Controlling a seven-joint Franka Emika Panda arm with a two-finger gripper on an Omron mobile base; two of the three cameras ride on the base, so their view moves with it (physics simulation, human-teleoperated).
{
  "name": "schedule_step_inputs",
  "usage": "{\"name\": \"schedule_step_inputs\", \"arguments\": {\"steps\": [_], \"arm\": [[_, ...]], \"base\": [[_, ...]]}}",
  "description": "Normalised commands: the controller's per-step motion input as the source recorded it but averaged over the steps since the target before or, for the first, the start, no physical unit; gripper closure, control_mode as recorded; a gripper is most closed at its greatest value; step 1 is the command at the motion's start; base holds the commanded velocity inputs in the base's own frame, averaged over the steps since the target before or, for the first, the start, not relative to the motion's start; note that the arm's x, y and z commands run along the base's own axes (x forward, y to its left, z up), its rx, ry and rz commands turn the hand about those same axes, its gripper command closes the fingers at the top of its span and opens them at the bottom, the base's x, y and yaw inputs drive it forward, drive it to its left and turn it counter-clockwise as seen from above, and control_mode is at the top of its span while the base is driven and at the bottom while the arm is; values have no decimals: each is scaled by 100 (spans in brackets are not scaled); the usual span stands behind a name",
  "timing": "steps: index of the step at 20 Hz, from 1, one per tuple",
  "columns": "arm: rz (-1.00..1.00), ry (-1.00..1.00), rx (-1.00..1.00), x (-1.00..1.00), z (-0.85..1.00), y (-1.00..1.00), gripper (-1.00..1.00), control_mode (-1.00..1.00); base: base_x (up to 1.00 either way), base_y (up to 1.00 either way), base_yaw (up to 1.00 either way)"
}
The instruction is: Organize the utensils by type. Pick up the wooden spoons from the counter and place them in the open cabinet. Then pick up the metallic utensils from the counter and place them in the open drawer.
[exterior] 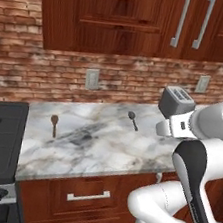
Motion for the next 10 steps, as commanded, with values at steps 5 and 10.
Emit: {"name": "schedule_step_inputs", "arguments": {"steps": [5, 10], "arm": [[0, 0, 0, 0, 0, 0, -100, 100], [0, 0, 0, 0, 0, 0, -100, 100]], "base": [[38, -45, -14], [31, -50, -17]]}}
